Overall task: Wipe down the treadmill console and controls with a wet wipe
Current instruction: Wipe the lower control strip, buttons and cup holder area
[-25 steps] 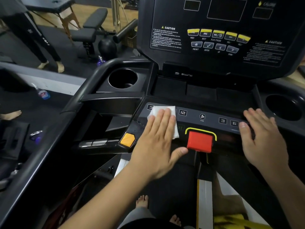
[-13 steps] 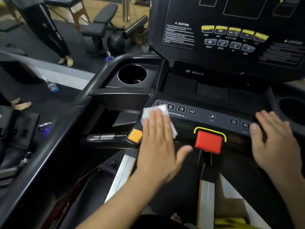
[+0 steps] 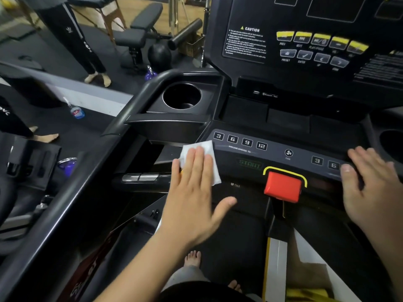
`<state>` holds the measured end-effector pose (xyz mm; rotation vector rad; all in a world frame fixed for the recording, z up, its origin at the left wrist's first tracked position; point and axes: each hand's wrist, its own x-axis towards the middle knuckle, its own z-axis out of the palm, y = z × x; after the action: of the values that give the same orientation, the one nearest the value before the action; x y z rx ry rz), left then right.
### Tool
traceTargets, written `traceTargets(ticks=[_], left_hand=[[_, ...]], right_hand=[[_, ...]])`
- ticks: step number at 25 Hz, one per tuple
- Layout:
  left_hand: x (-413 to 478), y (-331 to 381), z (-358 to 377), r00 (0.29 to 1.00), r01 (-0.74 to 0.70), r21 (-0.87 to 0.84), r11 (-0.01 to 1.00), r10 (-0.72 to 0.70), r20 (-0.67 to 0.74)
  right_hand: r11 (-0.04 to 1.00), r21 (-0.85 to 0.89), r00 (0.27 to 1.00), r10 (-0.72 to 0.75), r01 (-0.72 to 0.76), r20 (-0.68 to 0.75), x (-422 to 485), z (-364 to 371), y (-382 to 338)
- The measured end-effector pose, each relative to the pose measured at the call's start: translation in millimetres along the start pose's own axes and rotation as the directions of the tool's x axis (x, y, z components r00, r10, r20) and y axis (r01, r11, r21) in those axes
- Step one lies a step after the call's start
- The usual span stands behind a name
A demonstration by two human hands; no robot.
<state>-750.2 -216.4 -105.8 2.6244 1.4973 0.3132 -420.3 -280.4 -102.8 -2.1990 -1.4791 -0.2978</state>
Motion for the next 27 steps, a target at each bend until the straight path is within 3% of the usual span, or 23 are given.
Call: traceTargets(ticks=[3, 7, 14, 16, 20, 27], left_hand=[[20, -9, -15, 0.998, -0.001, -0.349, 0.937, -0.019, -0.053], [75, -12, -16, 0.981, -0.028, -0.275, 0.961, -0.027, -0.194], [30, -48, -3, 0.966, -0.003, -0.544, 0.839, -0.138, -0.219], [6, -59, -1, 0.966, 0.021, -0.533, 0.846, -0.154, -0.206], [9, -55, -9, 0.978, 0.071, -0.340, 0.938, -0.133, -0.163], [82, -22, -21, 0.982, 0.135, -0.361, 0.923, -0.174, -0.077]], right_hand=[[1.000, 0.021, 1.000, -0.003, 0.003, -0.015, 1, -1, -2], [1.000, 0.017, 1.000, -0.001, 0.001, -0.007, 1, 1, -1], [1.000, 0.021, 0.999, -0.010, 0.010, -0.036, 0, 6, 2], [1.000, -0.012, 1.000, -0.008, 0.008, -0.020, 1, 8, 4], [1.000, -0.001, 0.999, -0.003, 0.003, -0.048, 1, 11, 4], [0.999, -0.032, 0.999, 0.032, -0.033, -0.032, 1, 22, 17]])
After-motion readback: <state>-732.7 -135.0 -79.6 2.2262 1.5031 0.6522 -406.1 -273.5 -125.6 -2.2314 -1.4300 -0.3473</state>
